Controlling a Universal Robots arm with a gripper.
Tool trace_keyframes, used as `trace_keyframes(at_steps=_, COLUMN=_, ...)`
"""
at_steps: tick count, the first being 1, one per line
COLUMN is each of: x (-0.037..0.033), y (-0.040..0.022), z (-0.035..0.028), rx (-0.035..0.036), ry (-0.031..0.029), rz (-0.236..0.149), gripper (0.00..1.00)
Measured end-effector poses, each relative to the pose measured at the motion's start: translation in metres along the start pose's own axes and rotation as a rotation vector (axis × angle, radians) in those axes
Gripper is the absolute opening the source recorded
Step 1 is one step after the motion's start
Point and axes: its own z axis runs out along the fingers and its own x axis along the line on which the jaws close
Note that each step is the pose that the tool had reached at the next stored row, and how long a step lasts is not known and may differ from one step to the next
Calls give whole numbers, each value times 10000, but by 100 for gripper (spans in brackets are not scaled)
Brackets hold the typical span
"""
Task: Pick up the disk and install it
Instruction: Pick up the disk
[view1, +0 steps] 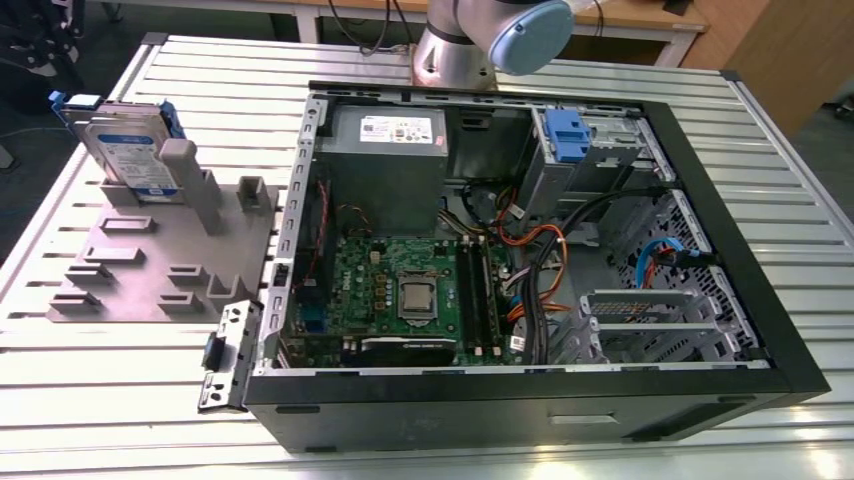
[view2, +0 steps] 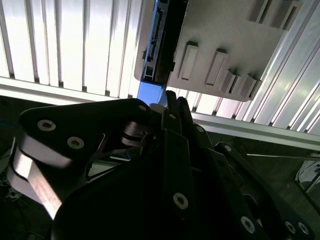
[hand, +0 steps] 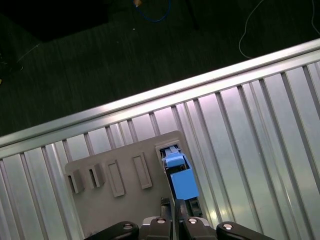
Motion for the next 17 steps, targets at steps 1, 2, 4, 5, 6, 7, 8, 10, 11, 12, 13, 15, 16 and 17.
trace_keyframes(at_steps=1, x=0, y=0, z=0, rx=0, ry=0, rz=0, gripper=18)
trace_keyframes(at_steps=2, x=0, y=0, z=0, rx=0, ry=0, rz=0, gripper=18)
trace_keyframes(at_steps=4, x=0, y=0, z=0, rx=0, ry=0, rz=0, gripper=18)
trace_keyframes(at_steps=5, x=0, y=0, z=0, rx=0, ry=0, rz=0, gripper=18)
trace_keyframes(at_steps=6, x=0, y=0, z=0, rx=0, ry=0, rz=0, gripper=18)
trace_keyframes(at_steps=7, x=0, y=0, z=0, rx=0, ry=0, rz=0, gripper=18)
trace_keyframes(at_steps=8, x=0, y=0, z=0, rx=0, ry=0, rz=0, gripper=18)
trace_keyframes(at_steps=10, x=0, y=0, z=0, rx=0, ry=0, rz=0, gripper=19)
trace_keyframes(at_steps=11, x=0, y=0, z=0, rx=0, ry=1, rz=0, gripper=19)
trace_keyframes(at_steps=12, x=0, y=0, z=0, rx=0, ry=0, rz=-1, gripper=25)
trace_keyframes(at_steps=13, x=0, y=0, z=0, rx=0, ry=0, rz=-1, gripper=25)
trace_keyframes(at_steps=15, x=0, y=0, z=0, rx=0, ry=0, rz=-1, gripper=25)
trace_keyframes(at_steps=16, x=0, y=0, z=0, rx=0, ry=0, rz=0, gripper=25)
trace_keyframes(at_steps=17, x=0, y=0, z=0, rx=0, ry=0, rz=-1, gripper=25)
